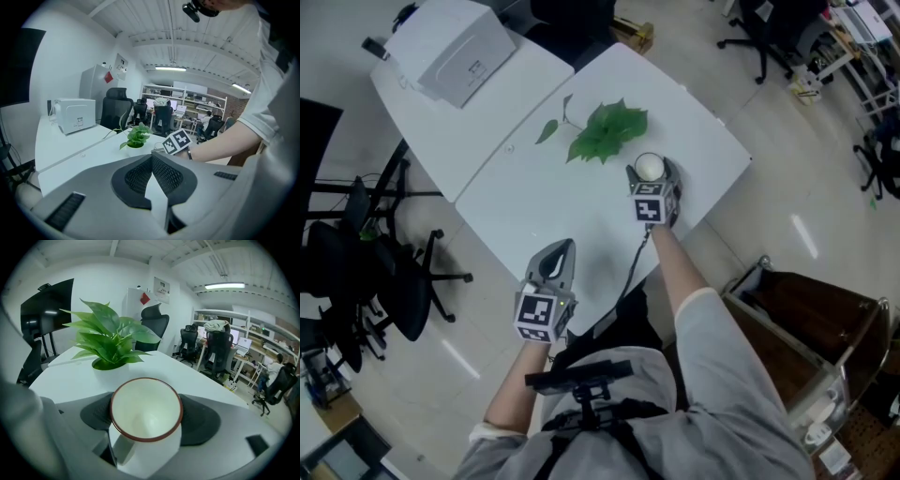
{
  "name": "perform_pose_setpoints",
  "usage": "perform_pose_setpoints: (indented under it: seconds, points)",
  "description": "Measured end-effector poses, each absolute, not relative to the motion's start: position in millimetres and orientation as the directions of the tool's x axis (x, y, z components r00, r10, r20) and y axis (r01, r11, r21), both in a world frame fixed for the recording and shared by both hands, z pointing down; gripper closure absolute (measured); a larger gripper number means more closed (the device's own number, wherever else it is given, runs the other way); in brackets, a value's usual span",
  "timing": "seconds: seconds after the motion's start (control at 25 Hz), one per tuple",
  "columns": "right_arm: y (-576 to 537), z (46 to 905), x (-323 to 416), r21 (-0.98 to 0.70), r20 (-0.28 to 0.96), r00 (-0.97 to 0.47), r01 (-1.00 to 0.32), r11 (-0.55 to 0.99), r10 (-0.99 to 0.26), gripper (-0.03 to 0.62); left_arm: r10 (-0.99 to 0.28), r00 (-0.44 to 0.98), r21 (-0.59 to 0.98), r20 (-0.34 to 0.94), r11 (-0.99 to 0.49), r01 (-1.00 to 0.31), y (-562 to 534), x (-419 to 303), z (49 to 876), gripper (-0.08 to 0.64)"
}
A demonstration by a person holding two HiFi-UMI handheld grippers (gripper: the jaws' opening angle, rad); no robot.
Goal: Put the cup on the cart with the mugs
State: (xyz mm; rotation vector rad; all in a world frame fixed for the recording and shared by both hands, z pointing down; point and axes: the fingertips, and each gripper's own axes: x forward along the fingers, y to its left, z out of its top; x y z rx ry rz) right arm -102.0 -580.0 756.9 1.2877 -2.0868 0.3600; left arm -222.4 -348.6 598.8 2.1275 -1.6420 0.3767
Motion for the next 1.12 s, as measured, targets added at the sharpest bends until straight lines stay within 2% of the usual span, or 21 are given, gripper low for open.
perform_pose_setpoints:
  seconds: [0.44,0.76,1.12]
  points:
    - [-576,741,-102,0.089,0.641,-0.324,-0.869,0.486,-0.696,0.181,-0.85,0.253,0.165,0.462,-0.198,-0.966,-340,-235,600,0.557]
    - [-543,678,-115,0.045,0.61,-0.405,-0.84,0.54,-0.681,0.181,-0.857,0.276,0.169,0.436,-0.223,-0.96,-333,-238,588,0.557]
    - [-456,589,-120,0.02,0.584,-0.468,-0.809,0.588,-0.663,0.181,-0.853,0.351,0.123,0.386,-0.329,-0.936,-307,-245,562,0.557]
